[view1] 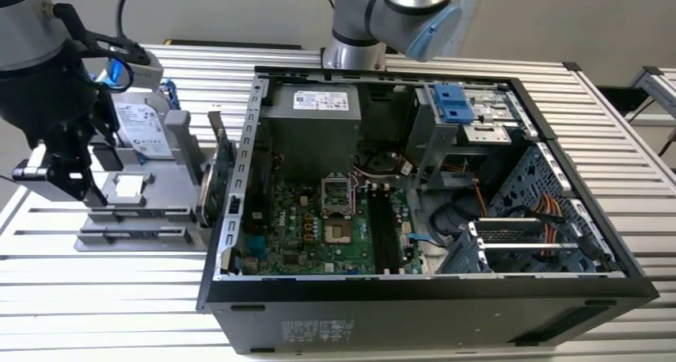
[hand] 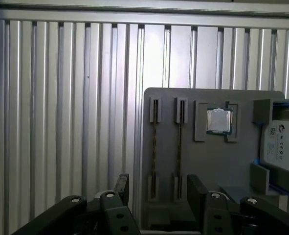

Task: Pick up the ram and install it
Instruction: 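Pick up the ram and move it above insertion slot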

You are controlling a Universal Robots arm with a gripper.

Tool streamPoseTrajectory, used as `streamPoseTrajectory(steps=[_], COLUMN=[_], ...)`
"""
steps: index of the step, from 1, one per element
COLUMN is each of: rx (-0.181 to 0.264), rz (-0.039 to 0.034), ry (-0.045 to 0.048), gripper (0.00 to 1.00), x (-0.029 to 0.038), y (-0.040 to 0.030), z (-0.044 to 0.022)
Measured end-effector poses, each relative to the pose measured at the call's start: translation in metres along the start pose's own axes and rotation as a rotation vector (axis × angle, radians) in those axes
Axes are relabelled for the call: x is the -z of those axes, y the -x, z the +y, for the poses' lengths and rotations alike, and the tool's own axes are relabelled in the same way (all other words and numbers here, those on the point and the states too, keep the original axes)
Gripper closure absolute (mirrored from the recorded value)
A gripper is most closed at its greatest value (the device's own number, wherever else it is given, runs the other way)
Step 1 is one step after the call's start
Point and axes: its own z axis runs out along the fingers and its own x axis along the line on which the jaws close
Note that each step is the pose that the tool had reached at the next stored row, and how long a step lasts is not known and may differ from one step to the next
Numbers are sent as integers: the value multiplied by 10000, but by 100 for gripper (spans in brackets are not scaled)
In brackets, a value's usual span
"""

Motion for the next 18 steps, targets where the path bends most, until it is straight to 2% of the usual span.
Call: streamPoseTrajectory(steps=[18], rx=[46], rz=[4], ry=[9], gripper=[0], x=[-193], y=[28], z=[-6])
